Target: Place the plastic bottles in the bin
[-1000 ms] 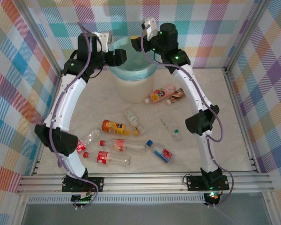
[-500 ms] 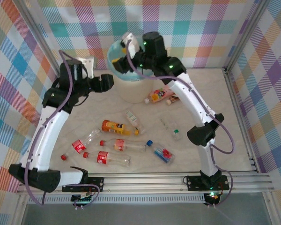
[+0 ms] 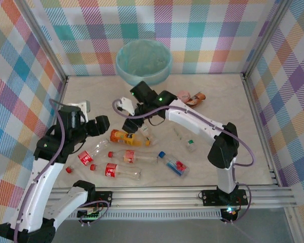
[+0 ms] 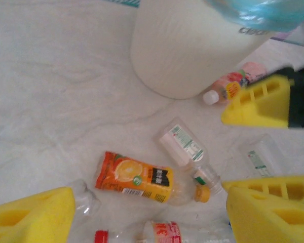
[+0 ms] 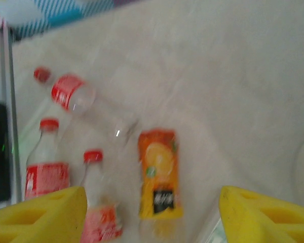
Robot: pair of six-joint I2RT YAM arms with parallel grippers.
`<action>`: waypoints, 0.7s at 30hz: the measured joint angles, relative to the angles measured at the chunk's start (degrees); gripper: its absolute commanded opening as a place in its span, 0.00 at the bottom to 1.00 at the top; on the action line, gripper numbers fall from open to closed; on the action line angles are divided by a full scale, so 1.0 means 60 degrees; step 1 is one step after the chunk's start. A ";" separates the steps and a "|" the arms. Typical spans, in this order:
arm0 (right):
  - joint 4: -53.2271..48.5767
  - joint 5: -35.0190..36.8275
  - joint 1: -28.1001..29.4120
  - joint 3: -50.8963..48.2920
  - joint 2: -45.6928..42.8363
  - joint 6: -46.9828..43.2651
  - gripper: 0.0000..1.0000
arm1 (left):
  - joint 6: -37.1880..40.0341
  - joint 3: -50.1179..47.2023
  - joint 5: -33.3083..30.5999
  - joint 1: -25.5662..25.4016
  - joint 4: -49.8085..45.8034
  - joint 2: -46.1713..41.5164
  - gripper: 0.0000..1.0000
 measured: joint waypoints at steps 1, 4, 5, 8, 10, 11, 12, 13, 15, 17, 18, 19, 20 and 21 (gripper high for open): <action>0.0000 0.0000 0.0095 -0.0248 -0.0051 -0.0066 0.64 | -0.0193 -0.0237 -0.0062 0.0004 -0.0015 -0.0189 0.79; -0.0033 -0.0011 0.0492 -0.0594 -0.0044 -0.0237 0.59 | -0.0794 -0.1078 -0.0284 0.0004 -0.0004 -0.0801 0.79; -0.0084 -0.0033 0.0659 -0.0608 -0.0018 -0.0266 0.58 | -0.1013 -0.1362 -0.0361 0.0004 -0.0007 -0.1009 0.79; -0.0055 -0.0138 0.1111 -0.0572 0.0113 -0.0291 0.58 | -0.1679 -0.2160 -0.0634 0.0004 -0.0109 -0.1599 0.80; -0.0015 -0.0182 0.1326 -0.0514 0.0321 -0.0288 0.59 | -0.2040 -0.2499 -0.0823 0.0007 -0.0222 -0.1912 0.81; 0.0022 -0.0204 0.1432 -0.0477 0.0481 -0.0284 0.60 | -0.2226 -0.2630 -0.0951 0.0007 -0.0270 -0.2062 0.82; 0.0029 -0.0226 0.1530 -0.0437 0.0641 -0.0284 0.60 | -0.2404 -0.2728 -0.1104 0.0007 -0.0350 -0.2229 0.82; 0.0040 -0.0262 0.1614 -0.0375 0.0827 -0.0280 0.60 | -0.2510 -0.2790 -0.1242 0.0007 -0.0412 -0.2382 0.82; 0.0047 -0.0284 0.1716 -0.0178 0.1242 -0.0273 0.60 | -0.2739 -0.2852 -0.1610 0.0007 -0.0525 -0.2714 0.82; 0.0047 -0.0280 0.1759 0.0153 0.1738 -0.0226 0.60 | -0.2925 -0.2863 -0.2084 0.0007 -0.0659 -0.3031 0.83; 0.0047 -0.0273 0.1767 0.0335 0.1978 -0.0211 0.60 | -0.2987 -0.2863 -0.2313 0.0007 -0.0714 -0.3169 0.83; 0.0044 -0.0277 0.1767 0.0510 0.2175 -0.0208 0.60 | -0.3034 -0.2863 -0.2503 0.0007 -0.0750 -0.3279 0.83; 0.0022 -0.0273 0.1767 0.0747 0.2408 -0.0208 0.60 | -0.3093 -0.2863 -0.2692 0.0007 -0.0787 -0.3384 0.83; 0.0011 -0.0277 0.1767 0.0994 0.2630 -0.0208 0.60 | -0.3140 -0.2863 -0.2874 0.0007 -0.0834 -0.3475 0.83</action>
